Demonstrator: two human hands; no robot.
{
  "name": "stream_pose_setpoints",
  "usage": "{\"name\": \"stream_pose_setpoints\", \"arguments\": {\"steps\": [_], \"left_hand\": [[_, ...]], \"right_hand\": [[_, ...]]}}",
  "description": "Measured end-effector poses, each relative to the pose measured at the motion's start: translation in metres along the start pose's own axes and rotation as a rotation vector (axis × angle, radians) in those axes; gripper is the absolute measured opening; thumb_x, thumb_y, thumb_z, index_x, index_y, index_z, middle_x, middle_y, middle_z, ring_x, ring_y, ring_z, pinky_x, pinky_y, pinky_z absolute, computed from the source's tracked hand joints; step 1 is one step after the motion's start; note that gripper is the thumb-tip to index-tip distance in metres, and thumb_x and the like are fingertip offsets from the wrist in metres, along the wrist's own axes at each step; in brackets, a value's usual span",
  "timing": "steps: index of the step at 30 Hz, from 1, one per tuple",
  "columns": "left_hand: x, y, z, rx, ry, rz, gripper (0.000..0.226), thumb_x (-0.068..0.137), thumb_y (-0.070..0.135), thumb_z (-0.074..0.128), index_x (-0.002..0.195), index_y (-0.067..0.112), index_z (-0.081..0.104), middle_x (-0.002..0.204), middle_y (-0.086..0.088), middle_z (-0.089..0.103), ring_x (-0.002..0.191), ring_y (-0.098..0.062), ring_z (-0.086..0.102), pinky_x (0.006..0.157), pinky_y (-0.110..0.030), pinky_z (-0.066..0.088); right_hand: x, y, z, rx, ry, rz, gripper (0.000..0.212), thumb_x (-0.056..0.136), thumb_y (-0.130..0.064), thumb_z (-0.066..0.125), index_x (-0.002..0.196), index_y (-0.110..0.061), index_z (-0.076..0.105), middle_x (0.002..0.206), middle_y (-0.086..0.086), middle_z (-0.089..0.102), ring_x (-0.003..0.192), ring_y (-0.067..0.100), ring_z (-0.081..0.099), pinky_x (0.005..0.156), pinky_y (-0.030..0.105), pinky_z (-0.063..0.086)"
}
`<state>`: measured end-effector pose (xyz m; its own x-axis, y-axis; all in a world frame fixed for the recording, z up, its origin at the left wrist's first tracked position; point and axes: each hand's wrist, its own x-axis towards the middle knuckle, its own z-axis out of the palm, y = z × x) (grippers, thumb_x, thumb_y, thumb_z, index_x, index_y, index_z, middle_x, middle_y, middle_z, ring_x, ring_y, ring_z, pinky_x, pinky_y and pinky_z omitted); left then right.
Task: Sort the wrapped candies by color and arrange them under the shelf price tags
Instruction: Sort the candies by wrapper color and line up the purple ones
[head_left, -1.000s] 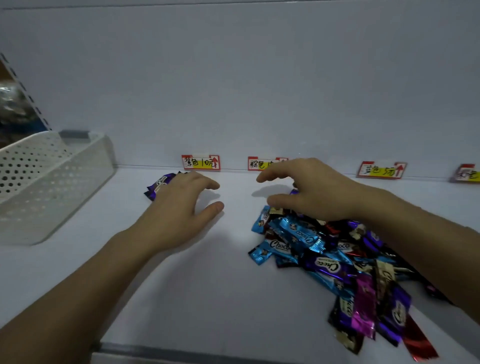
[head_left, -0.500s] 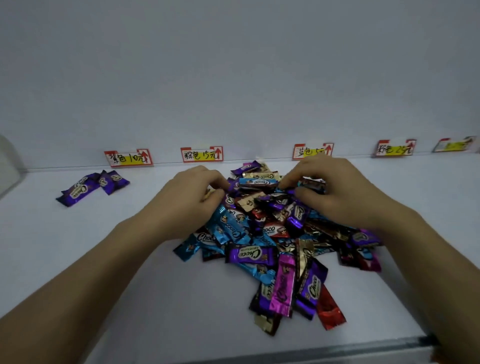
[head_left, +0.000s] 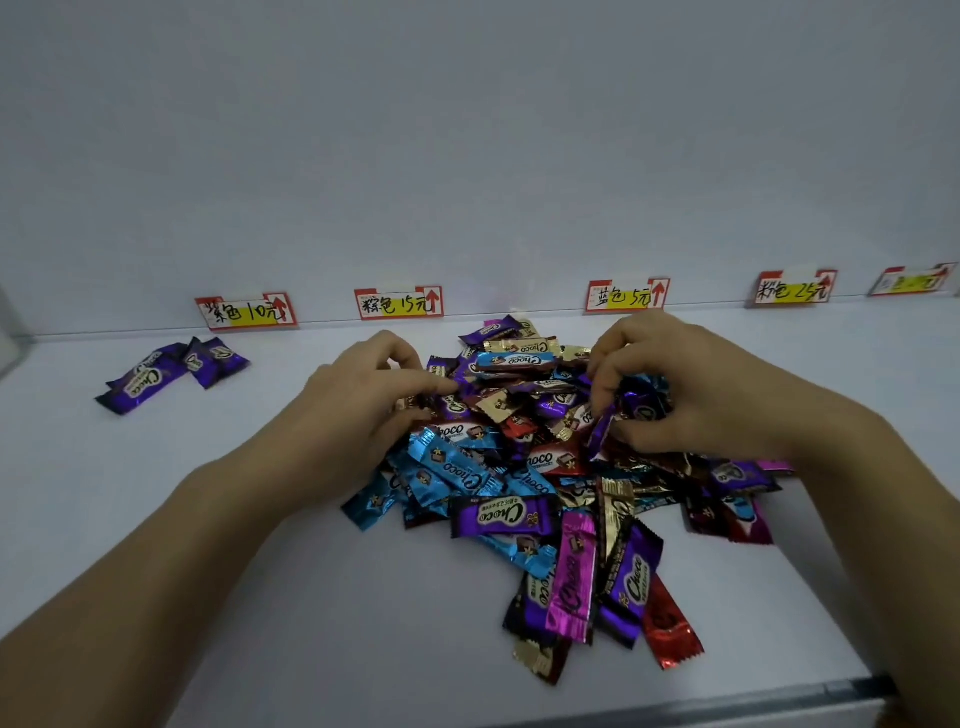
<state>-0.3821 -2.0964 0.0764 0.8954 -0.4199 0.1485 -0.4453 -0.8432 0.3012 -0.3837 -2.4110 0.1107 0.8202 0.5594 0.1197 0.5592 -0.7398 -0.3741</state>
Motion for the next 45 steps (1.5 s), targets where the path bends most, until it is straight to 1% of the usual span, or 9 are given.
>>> {"name": "stream_pose_setpoints", "arguments": {"steps": [7, 12, 17, 21, 28, 32, 38, 41, 45], "left_hand": [[-0.004, 0.002, -0.008, 0.033, 0.13, 0.092, 0.026, 0.094, 0.036, 0.056, 0.114, 0.031, 0.072, 0.104, 0.013, 0.052, 0.098, -0.007, 0.046, 0.084, -0.037, 0.048], [-0.007, 0.003, -0.009, -0.11, 0.231, -0.009, 0.017, 0.097, 0.033, 0.055, 0.104, 0.029, 0.07, 0.091, 0.018, 0.059, 0.084, 0.001, 0.054, 0.069, -0.016, 0.039], [-0.009, 0.003, -0.014, -0.265, 0.348, -0.132, 0.015, 0.093, 0.032, 0.065, 0.1, 0.024, 0.076, 0.081, 0.024, 0.063, 0.078, 0.001, 0.061, 0.066, -0.017, 0.044], [-0.009, -0.003, -0.014, -0.299, 0.403, -0.204, 0.014, 0.091, 0.037, 0.067, 0.088, 0.025, 0.075, 0.069, 0.013, 0.066, 0.064, -0.005, 0.057, 0.057, -0.023, 0.038], [-0.016, -0.015, -0.024, -0.301, 0.315, -0.34, 0.01, 0.094, 0.028, 0.067, 0.088, 0.025, 0.074, 0.075, 0.011, 0.07, 0.068, -0.003, 0.061, 0.063, -0.025, 0.045], [-0.034, -0.043, -0.043, -0.229, 0.325, -0.464, 0.015, 0.095, 0.025, 0.066, 0.083, 0.027, 0.074, 0.078, 0.009, 0.07, 0.07, -0.007, 0.06, 0.064, -0.028, 0.042], [-0.079, -0.105, -0.067, -0.11, 0.404, -0.633, 0.017, 0.091, 0.024, 0.068, 0.076, 0.028, 0.076, 0.069, 0.009, 0.069, 0.067, -0.012, 0.062, 0.056, -0.025, 0.039], [-0.093, -0.131, -0.071, -0.106, 0.491, -0.7, 0.012, 0.088, 0.022, 0.071, 0.081, 0.024, 0.079, 0.067, 0.008, 0.07, 0.063, -0.008, 0.061, 0.056, -0.025, 0.039], [-0.1, -0.152, -0.065, -0.13, 0.519, -0.79, 0.01, 0.088, 0.022, 0.071, 0.082, 0.022, 0.08, 0.075, 0.002, 0.072, 0.078, -0.019, 0.067, 0.066, -0.029, 0.042]], "right_hand": [[0.001, -0.002, -0.004, 0.274, 0.122, 0.013, 0.014, 0.082, -0.039, 0.073, 0.087, -0.026, 0.075, 0.095, -0.008, 0.071, 0.096, 0.015, 0.066, 0.088, 0.04, 0.051], [0.008, -0.015, 0.012, 0.496, 0.256, 0.103, 0.014, 0.081, -0.034, 0.074, 0.082, -0.021, 0.079, 0.079, -0.002, 0.074, 0.075, 0.017, 0.067, 0.067, 0.022, 0.052], [0.012, -0.021, 0.017, 0.575, 0.346, 0.197, 0.004, 0.088, -0.017, 0.075, 0.084, -0.016, 0.075, 0.068, 0.001, 0.067, 0.068, 0.016, 0.061, 0.073, 0.04, 0.053], [0.015, -0.028, 0.019, 0.644, 0.392, 0.268, 0.003, 0.091, -0.009, 0.071, 0.089, -0.012, 0.071, 0.072, 0.004, 0.074, 0.074, 0.017, 0.071, 0.076, 0.037, 0.057], [0.043, -0.06, 0.007, 0.614, 0.228, 0.308, 0.003, 0.09, -0.007, 0.072, 0.093, -0.006, 0.071, 0.076, 0.007, 0.077, 0.078, 0.026, 0.074, 0.079, 0.039, 0.06], [0.085, -0.087, 0.008, 0.553, 0.102, 0.306, 0.002, 0.089, -0.009, 0.073, 0.09, -0.007, 0.073, 0.074, 0.004, 0.077, 0.064, 0.013, 0.07, 0.066, 0.027, 0.056], [0.158, -0.135, 0.06, 0.587, -0.044, 0.348, 0.004, 0.088, -0.005, 0.071, 0.088, -0.006, 0.075, 0.076, 0.008, 0.077, 0.065, 0.013, 0.067, 0.063, 0.027, 0.054], [0.188, -0.16, 0.091, 0.641, -0.057, 0.386, 0.006, 0.088, -0.006, 0.071, 0.087, -0.003, 0.076, 0.075, 0.009, 0.077, 0.063, 0.013, 0.068, 0.066, 0.029, 0.059], [0.213, -0.183, 0.118, 0.749, -0.02, 0.467, 0.007, 0.088, -0.001, 0.067, 0.085, -0.002, 0.073, 0.074, 0.014, 0.076, 0.063, 0.021, 0.068, 0.068, 0.037, 0.06]]}}
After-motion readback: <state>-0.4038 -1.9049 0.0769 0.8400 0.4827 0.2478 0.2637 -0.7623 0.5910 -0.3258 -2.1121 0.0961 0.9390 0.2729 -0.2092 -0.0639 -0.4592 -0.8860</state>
